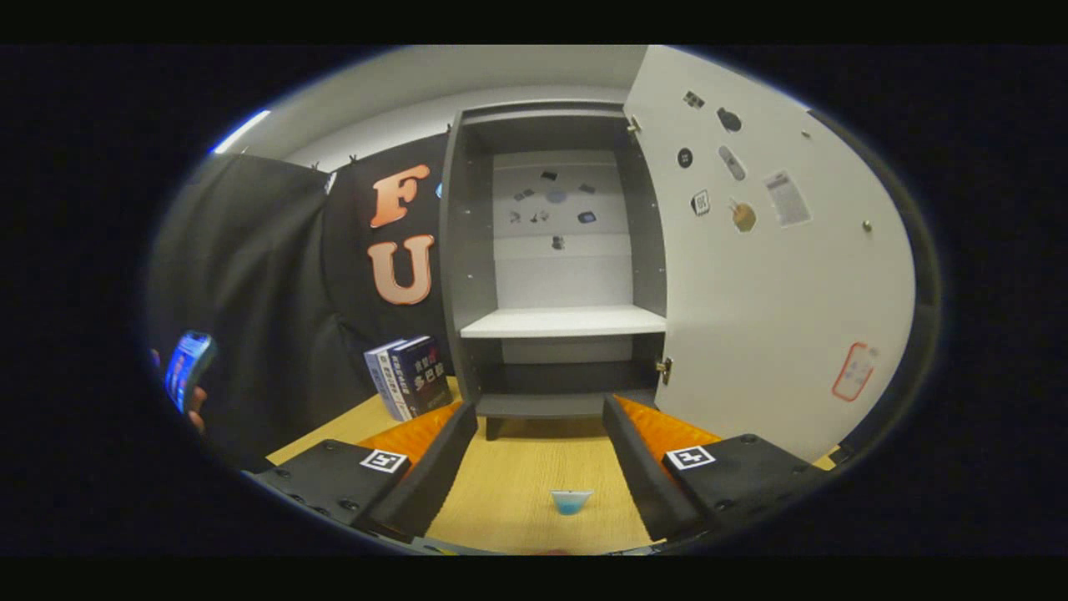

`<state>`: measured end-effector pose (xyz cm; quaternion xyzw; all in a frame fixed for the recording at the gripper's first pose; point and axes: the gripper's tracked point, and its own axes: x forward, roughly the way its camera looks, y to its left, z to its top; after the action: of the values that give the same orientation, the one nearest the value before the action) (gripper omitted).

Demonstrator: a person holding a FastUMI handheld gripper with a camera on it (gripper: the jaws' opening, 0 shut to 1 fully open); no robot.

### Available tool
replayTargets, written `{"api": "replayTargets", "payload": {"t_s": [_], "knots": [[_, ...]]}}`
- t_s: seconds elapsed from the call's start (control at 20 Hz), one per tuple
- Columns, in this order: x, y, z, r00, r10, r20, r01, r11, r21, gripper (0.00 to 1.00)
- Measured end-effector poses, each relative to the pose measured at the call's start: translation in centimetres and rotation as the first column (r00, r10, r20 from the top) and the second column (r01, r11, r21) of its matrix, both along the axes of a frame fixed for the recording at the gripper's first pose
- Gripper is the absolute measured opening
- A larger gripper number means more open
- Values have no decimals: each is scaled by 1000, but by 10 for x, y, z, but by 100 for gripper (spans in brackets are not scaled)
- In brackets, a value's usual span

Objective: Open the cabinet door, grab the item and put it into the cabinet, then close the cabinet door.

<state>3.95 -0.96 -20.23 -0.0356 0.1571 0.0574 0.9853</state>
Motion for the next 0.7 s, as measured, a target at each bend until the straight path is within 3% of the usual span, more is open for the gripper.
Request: {"api": "replayTargets", "payload": {"t_s": [0.35, 0.7], "knots": [[16, -24, -136, 960, -72, -272, 78, 997, 10, 98], [9, -38, -199, 915, -101, -389, 143, 987, 80, 97]]}}
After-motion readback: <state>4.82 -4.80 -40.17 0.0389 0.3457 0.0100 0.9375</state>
